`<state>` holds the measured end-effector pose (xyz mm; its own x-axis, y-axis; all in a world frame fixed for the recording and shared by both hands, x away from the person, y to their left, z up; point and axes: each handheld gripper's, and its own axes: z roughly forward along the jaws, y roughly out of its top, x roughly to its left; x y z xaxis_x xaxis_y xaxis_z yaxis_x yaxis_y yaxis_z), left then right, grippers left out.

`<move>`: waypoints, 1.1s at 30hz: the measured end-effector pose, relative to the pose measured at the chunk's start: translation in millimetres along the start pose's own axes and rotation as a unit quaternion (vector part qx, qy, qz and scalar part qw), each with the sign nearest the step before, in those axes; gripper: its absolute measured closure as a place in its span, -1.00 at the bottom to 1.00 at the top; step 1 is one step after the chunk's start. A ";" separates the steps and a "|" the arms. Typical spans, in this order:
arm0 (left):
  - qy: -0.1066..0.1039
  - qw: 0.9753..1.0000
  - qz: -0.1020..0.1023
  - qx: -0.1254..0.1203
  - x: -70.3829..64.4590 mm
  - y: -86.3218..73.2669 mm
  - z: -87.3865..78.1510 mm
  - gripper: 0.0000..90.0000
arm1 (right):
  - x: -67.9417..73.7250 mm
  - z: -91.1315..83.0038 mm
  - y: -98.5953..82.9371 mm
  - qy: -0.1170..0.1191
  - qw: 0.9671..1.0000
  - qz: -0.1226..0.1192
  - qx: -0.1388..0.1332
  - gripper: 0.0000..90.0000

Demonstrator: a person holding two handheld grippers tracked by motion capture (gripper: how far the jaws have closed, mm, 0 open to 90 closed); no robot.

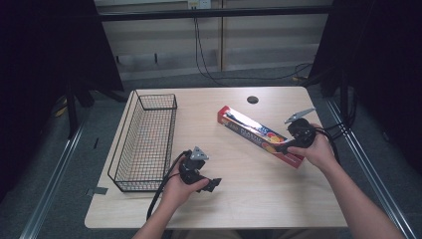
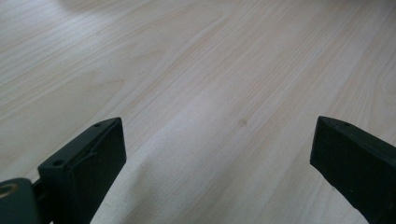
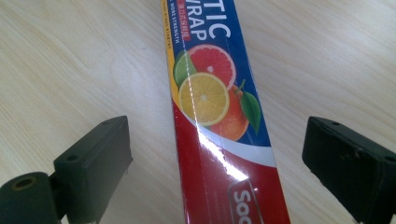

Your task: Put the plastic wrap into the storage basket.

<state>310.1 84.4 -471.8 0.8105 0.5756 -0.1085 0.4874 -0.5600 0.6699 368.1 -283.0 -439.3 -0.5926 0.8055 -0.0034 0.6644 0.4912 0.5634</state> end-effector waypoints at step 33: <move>-0.001 1.000 0.011 0.012 -2.3 -1.5 3.6 -0.92 | -3.4 32.6 28.1 0.008 0.998 -0.003 0.070 -0.63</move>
<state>308.7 81.8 -475.3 0.8218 0.5617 -0.0953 0.4770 -0.5868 0.6544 403.6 -261.1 -450.4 -0.6040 0.7970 0.0071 0.7166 0.5391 0.4426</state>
